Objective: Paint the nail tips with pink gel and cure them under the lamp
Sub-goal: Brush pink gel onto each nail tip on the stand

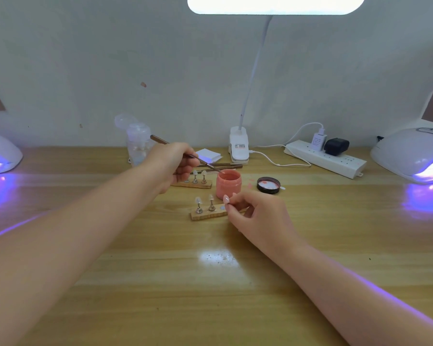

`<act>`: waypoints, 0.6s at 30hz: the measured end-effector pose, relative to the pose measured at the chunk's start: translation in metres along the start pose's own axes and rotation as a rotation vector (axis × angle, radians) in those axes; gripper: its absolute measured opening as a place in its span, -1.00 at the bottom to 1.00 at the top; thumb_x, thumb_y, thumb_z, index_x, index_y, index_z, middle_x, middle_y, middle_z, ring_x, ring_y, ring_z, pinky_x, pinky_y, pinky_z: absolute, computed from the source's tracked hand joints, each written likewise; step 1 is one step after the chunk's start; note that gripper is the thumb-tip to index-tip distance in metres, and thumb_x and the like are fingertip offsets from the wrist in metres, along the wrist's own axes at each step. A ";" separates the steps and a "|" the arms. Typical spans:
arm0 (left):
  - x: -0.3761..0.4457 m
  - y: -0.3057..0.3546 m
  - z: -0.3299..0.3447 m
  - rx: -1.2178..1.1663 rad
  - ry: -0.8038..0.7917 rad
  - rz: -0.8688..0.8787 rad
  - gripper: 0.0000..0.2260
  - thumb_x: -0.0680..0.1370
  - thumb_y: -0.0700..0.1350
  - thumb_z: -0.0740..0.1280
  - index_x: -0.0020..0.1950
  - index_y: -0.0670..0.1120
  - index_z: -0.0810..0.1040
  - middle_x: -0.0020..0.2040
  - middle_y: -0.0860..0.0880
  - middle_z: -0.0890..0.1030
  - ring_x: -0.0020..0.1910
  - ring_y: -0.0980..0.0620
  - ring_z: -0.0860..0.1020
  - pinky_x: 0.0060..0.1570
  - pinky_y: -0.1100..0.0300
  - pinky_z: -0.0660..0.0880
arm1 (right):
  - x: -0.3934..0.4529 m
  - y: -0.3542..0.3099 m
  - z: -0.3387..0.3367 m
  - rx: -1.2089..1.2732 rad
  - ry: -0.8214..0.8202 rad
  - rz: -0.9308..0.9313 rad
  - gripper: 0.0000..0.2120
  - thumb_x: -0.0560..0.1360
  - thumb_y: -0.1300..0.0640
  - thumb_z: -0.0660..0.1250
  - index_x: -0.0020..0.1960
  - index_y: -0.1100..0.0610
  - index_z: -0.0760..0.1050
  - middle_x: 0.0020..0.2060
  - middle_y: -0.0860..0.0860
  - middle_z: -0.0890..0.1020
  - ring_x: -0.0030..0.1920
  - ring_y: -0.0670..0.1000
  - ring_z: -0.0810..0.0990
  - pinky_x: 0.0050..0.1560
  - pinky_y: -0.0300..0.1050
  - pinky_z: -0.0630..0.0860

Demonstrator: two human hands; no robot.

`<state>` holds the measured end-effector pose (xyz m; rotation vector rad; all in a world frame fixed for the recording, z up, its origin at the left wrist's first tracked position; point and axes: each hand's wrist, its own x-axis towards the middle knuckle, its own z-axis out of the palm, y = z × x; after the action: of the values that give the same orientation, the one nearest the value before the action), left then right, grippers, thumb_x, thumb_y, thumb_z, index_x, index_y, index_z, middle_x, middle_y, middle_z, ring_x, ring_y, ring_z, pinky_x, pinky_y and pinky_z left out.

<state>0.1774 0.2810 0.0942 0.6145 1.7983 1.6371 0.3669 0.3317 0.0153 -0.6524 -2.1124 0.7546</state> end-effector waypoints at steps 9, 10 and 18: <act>-0.027 -0.015 -0.019 -0.046 0.025 0.210 -0.86 0.55 -0.19 0.30 -0.16 -0.16 0.62 -0.39 -0.05 0.65 -0.44 0.07 0.55 -0.43 0.31 0.52 | 0.001 -0.001 -0.001 0.012 -0.018 0.012 -0.94 0.46 0.12 0.44 -0.18 0.01 0.65 -0.38 -0.23 0.60 -0.40 -0.06 0.54 -0.22 -0.08 0.56; -0.034 -0.017 -0.020 -0.053 0.014 0.273 -0.85 0.56 -0.18 0.31 -0.15 -0.15 0.63 -0.35 -0.07 0.67 -0.40 0.07 0.58 -0.38 0.29 0.54 | 0.001 -0.001 -0.001 0.008 -0.020 0.012 -0.94 0.46 0.13 0.44 -0.18 0.00 0.65 -0.38 -0.23 0.60 -0.40 -0.07 0.55 -0.21 -0.08 0.56; -0.088 -0.052 -0.023 0.182 -0.002 0.645 -0.79 0.58 -0.25 0.29 -0.15 -0.02 0.64 -0.28 0.03 0.69 -0.28 0.15 0.65 -0.26 0.30 0.56 | 0.001 -0.001 -0.003 -0.042 -0.020 0.010 -0.93 0.46 0.15 0.44 -0.15 -0.02 0.65 -0.37 -0.24 0.60 -0.40 -0.12 0.55 -0.25 -0.30 0.45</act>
<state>0.2260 0.1962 0.0556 1.3889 1.8719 1.8665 0.3683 0.3323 0.0181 -0.6808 -2.1493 0.7270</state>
